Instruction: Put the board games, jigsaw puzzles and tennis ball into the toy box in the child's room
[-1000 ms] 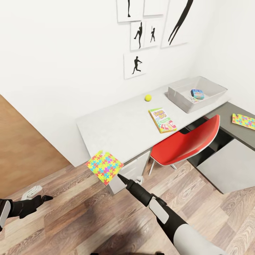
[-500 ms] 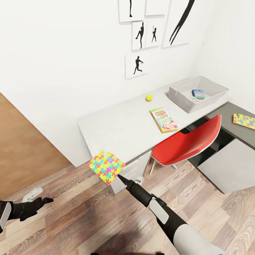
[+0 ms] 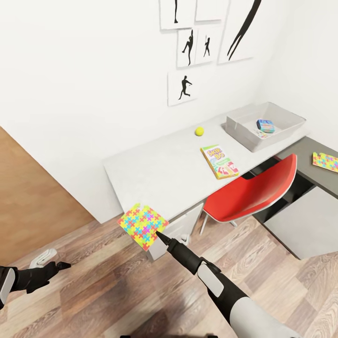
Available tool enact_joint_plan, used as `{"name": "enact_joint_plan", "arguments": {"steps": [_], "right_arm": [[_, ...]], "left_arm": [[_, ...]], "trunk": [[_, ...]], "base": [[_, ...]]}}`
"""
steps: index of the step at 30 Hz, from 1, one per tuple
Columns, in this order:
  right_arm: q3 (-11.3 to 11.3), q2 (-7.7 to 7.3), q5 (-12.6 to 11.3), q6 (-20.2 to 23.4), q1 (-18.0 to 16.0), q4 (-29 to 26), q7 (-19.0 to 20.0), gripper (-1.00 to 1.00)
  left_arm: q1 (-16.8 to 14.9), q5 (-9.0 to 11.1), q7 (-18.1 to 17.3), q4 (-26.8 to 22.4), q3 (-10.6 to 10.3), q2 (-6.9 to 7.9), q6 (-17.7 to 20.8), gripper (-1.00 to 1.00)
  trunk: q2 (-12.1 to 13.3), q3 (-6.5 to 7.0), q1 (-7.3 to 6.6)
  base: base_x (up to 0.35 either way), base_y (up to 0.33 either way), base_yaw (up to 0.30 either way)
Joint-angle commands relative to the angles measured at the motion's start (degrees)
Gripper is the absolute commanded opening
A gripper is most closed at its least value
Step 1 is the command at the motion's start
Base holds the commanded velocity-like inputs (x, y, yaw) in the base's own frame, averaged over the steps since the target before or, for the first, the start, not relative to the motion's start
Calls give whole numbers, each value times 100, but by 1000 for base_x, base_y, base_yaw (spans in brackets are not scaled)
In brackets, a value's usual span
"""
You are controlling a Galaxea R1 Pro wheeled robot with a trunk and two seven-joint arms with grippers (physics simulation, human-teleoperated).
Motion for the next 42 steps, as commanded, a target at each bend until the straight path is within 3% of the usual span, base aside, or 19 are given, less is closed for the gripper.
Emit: {"name": "enact_joint_plan", "arguments": {"steps": [1, 37, 38, 42], "right_arm": [[10, -1, -61, 49, -5, 3, 14, 100], [19, 0, -61, 46, -5, 3, 14, 100], [19, 0, -61, 45, -5, 3, 14, -100], [19, 4, -61, 47, -5, 3, 14, -100]], "left_arm": [[-3, -4, -19, -2, 20, -2, 39, 100], [-8, -4, -19, 2, 20, -2, 32, 100], [-6, -4, -19, 2, 20, -2, 32, 100], [-4, -6, -19, 0, 20, -2, 32, 100]], "trunk": [[-9, -8, 3], [-9, -8, 3], [-9, -8, 3], [-9, -8, 3]], "base": [[15, 9, 0], [1, 31, 0], [0, 8, 0], [0, 3, 0]]}}
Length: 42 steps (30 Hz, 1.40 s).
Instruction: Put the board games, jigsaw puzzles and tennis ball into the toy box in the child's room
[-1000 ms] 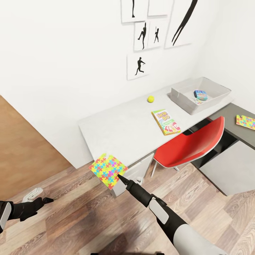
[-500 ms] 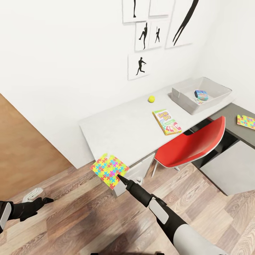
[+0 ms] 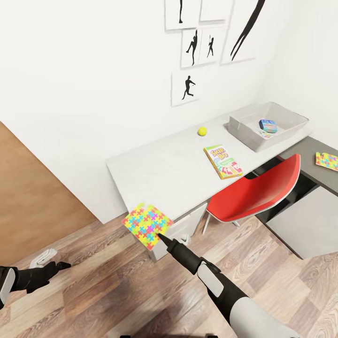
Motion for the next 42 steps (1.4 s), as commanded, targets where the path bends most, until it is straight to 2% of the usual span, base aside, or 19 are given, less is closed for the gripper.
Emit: {"name": "enact_joint_plan", "arguments": {"steps": [1, 24, 30, 42], "right_arm": [[7, -3, -75, 69, -5, 4, 14, -100], [45, 27, -58, 162, -5, -71, -1, -100], [59, 29, -37, 200, -11, -101, -3, -100], [77, -6, -44, 953, -13, -960, -7, -100]], "left_arm": [[-5, -3, -20, -2, 20, -2, 41, 100], [-5, 1, -20, 1, 27, -2, 41, 100], [-5, -1, -25, -1, 39, 12, 44, 100], [-21, 16, -36, -3, 81, 55, 146, 100]], "trunk": [[-9, -8, 3], [-9, -8, 3], [191, 82, -106], [191, 82, -106]], "base": [[0, 0, 0], [0, 0, 0], [0, 0, 0], [0, 0, 0]]}}
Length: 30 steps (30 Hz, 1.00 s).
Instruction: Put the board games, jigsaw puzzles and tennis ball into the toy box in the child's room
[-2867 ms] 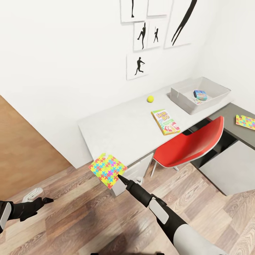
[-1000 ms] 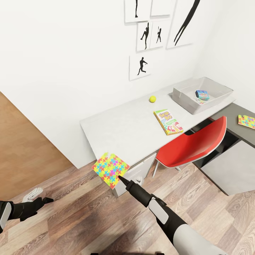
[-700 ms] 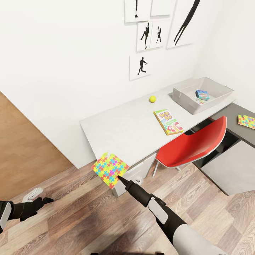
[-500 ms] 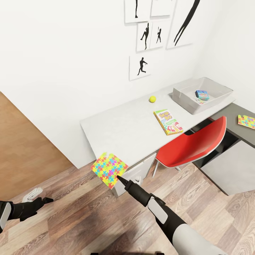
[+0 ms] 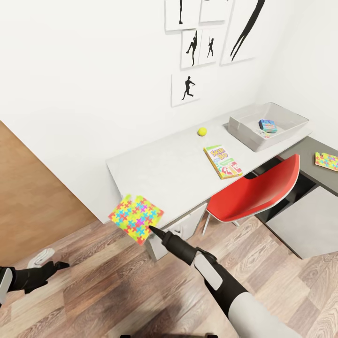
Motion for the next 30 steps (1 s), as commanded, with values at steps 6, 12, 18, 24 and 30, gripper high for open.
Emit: {"name": "enact_joint_plan", "arguments": {"steps": [6, 12, 18, 24, 30], "right_arm": [[-12, -38, -52, 402, 4, -393, 81, -100], [-18, -53, -80, 413, 12, -500, 88, -100], [-34, -77, -84, 420, 12, -502, 87, -100], [-36, -76, -85, 422, 13, -486, 86, -100], [-36, -78, -91, 414, 13, -480, 94, -100]], "left_arm": [[-68, -1, -19, -66, 23, 110, 336, 100], [-73, -2, -19, -78, 20, 136, 364, 100], [-85, -2, -19, -79, 19, 140, 370, 100], [-91, -2, -19, -79, 19, 143, 375, 100], [-96, -2, -19, -79, 19, 138, 376, 100]], "trunk": [[-9, -8, 3], [-9, -8, 3], [-9, -8, 3], [-9, -8, 3], [-9, -8, 3]], "base": [[0, 0, 0], [0, 0, 0], [0, 0, 0], [0, 0, 0], [0, 0, 0]]}}
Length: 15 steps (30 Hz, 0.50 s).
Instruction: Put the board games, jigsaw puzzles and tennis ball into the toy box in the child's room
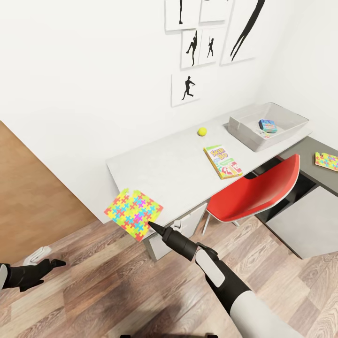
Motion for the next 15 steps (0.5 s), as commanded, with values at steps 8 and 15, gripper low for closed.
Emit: {"name": "enact_joint_plan", "arguments": {"steps": [8, 15], "right_arm": [[6, 5, -57, 40, -5, -46, 0, -100], [17, 50, -57, 51, -5, -119, -23, -100]], "left_arm": [[-22, -3, -20, -13, 18, 4, 50, 100], [-42, -9, -262, -54, 12, 8, 49, 100]], "trunk": [[-10, -8, 3], [-10, -8, 3]], "base": [[0, 0, 0], [0, 0, 0]]}}
